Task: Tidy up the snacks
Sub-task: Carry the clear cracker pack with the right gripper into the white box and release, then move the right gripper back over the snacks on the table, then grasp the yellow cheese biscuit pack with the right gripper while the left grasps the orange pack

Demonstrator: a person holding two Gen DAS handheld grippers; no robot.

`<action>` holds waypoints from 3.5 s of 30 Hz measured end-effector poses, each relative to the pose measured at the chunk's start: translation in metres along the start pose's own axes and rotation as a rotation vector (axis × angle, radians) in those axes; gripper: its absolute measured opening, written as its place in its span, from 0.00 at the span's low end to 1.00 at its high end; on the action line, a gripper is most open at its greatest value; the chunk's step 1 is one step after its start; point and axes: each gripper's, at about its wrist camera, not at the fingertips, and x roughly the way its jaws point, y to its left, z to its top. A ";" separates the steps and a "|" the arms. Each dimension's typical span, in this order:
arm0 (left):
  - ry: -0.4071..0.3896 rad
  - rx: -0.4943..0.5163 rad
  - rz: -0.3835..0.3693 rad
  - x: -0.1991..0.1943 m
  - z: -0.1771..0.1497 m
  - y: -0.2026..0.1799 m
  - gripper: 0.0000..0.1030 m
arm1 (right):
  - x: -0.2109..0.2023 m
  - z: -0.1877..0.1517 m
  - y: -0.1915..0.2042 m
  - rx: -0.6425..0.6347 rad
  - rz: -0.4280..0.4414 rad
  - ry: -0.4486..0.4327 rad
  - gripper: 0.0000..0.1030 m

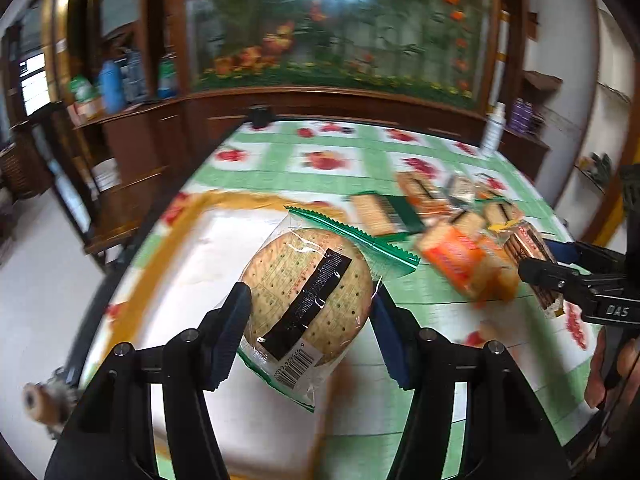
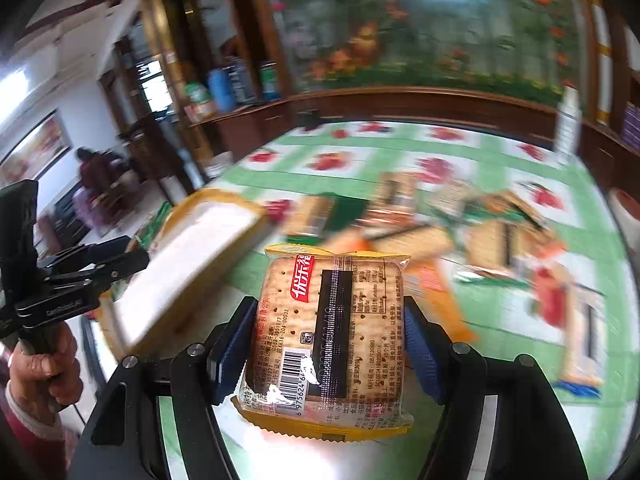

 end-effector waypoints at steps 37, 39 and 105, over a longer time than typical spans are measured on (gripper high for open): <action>0.060 -0.185 0.162 0.010 -0.036 0.088 0.78 | 0.151 0.038 0.169 -0.197 0.239 0.139 0.71; 0.055 -0.183 0.166 0.009 -0.034 0.085 0.78 | 0.146 0.039 0.163 -0.187 0.237 0.127 0.71; 0.317 0.008 -0.065 0.154 0.012 -0.133 0.80 | 0.068 -0.016 -0.094 -0.007 -0.073 0.164 0.75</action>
